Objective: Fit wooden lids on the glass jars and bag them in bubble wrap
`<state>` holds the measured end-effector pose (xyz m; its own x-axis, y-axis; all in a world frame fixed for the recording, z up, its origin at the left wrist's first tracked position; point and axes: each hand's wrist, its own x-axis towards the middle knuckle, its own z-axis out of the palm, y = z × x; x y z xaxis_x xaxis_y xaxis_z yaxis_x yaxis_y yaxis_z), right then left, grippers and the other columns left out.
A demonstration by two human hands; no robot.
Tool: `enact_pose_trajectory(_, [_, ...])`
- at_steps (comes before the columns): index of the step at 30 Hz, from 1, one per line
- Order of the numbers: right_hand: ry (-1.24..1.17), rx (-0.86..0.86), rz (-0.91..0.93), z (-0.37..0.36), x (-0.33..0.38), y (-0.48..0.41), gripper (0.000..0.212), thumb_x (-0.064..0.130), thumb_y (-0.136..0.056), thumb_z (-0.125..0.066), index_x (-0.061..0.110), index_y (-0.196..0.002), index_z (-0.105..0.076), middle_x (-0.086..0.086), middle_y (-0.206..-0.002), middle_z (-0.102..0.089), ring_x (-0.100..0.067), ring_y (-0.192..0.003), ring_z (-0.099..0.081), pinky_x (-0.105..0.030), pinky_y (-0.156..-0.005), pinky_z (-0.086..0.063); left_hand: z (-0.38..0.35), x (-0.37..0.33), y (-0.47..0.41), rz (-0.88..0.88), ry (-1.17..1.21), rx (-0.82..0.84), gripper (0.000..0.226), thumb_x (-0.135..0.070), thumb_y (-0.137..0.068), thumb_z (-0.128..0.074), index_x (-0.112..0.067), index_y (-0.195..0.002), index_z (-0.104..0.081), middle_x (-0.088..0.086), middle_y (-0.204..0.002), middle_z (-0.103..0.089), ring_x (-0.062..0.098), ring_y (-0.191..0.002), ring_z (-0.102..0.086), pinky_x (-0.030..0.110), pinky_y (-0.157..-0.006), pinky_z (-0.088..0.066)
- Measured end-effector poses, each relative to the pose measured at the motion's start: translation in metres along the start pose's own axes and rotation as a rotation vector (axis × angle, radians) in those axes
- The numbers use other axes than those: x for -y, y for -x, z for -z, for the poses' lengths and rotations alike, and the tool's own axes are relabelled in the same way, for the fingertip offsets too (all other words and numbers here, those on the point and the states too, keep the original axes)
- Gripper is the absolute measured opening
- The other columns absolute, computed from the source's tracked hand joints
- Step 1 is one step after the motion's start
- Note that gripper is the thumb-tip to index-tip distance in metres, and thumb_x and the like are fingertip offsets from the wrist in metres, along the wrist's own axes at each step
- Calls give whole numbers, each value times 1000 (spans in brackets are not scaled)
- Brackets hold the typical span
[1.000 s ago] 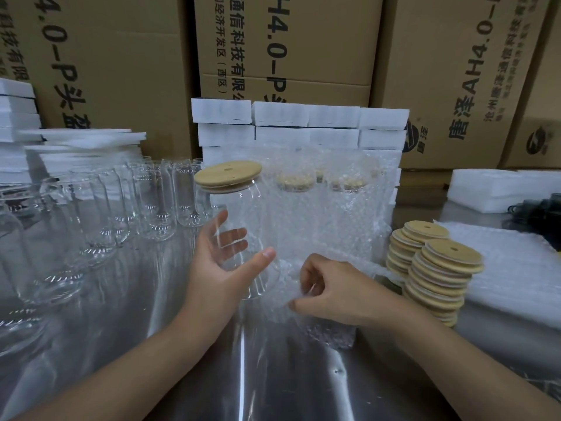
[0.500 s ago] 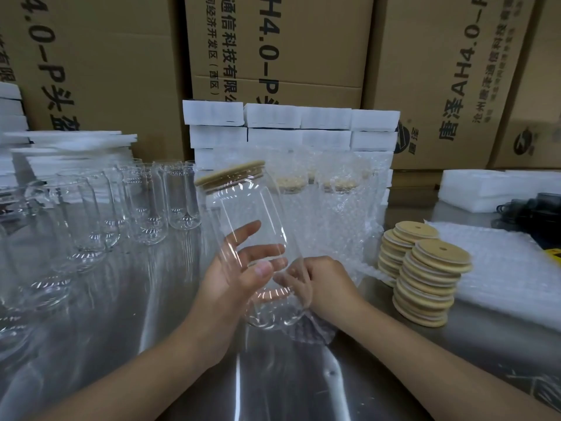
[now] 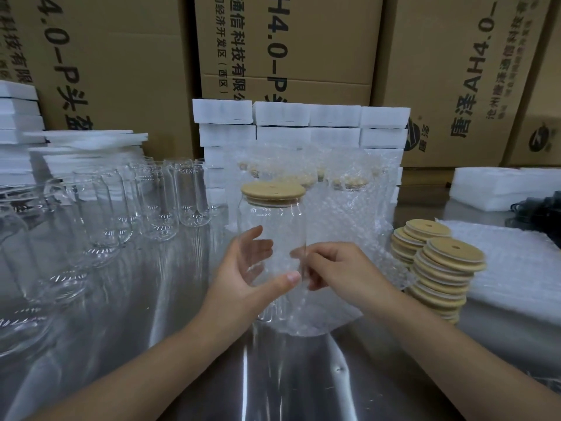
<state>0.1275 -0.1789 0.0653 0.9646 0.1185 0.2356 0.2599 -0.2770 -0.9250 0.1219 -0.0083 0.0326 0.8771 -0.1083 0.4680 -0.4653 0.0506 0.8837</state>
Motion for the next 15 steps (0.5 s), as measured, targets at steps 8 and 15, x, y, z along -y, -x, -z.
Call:
enact_pose_trajectory(8, [91, 33, 171, -8, 4, 17, 58, 73, -64, -55, 42, -113, -53, 12, -99, -61, -8, -76, -64, -27, -65, -58, 3, 4, -1, -37, -103, 26, 85, -47, -40, -86, -43, -116, -49, -22, -127, -55, -14, -121, -48, 2, -91, -38])
enact_pose_trajectory(15, [273, -41, 178, -6, 4, 17, 74, 75, -44, -67, 46, -107, -42, 24, -102, -62, 4, -86, -62, -11, -72, -46, 3, 1, -1, -152, -135, 114, 105, -35, -47, -87, -47, -137, -34, -23, -146, -41, -4, -133, -40, 15, -105, -38])
